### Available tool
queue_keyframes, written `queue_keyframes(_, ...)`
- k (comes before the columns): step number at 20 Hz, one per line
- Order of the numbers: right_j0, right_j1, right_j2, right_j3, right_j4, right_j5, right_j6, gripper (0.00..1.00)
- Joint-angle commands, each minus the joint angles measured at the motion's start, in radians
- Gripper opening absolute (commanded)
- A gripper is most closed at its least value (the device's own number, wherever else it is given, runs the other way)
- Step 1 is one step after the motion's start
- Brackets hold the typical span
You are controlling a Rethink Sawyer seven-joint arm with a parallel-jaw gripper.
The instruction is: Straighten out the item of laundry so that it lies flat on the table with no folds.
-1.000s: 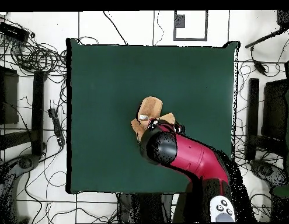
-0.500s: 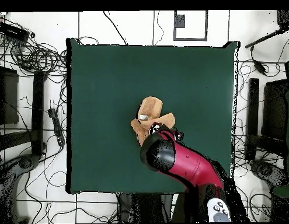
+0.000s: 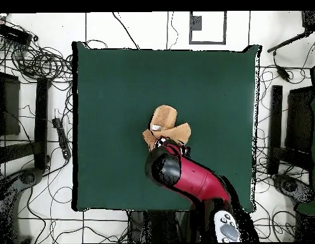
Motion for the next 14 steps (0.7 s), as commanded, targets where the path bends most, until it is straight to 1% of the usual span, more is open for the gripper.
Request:
queue_keyframes(1,0.043,0.064,0.128,0.051,0.09,-0.053,0.296,1.0)
queue_keyframes(5,0.065,0.06,0.118,0.033,0.101,-0.051,0.284,1.0)
queue_keyframes(9,0.099,0.042,0.079,-0.028,0.114,0.04,0.249,1.0)
queue_keyframes(11,0.109,0.044,0.067,-0.058,0.121,0.083,0.237,1.0)
queue_keyframes(14,0.116,0.062,0.058,-0.101,0.125,0.115,0.222,1.0)
